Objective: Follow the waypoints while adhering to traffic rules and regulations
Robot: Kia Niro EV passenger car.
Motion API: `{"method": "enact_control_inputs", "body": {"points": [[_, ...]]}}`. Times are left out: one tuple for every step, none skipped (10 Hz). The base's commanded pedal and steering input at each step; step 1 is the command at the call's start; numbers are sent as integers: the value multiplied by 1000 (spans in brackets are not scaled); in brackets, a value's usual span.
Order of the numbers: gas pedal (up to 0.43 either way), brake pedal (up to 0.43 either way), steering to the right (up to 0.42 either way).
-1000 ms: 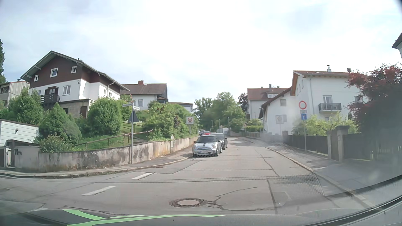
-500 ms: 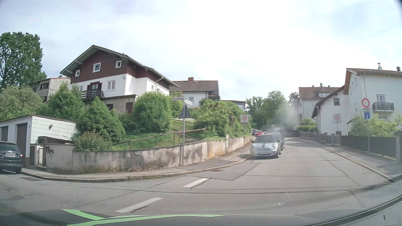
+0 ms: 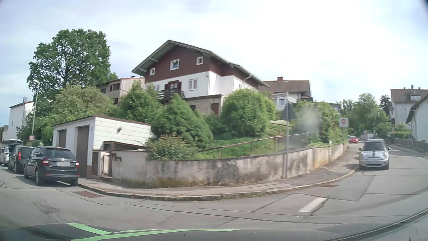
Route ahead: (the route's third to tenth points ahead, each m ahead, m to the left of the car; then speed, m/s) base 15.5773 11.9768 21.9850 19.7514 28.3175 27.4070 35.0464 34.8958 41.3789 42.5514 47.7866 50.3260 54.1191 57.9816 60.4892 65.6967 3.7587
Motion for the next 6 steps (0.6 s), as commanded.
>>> {"method": "enact_control_inputs", "body": {"points": [[87, 0, -710], [47, 0, -718], [39, 0, -720], [39, 0, -719], [39, 0, -719], [39, 0, -715]]}}
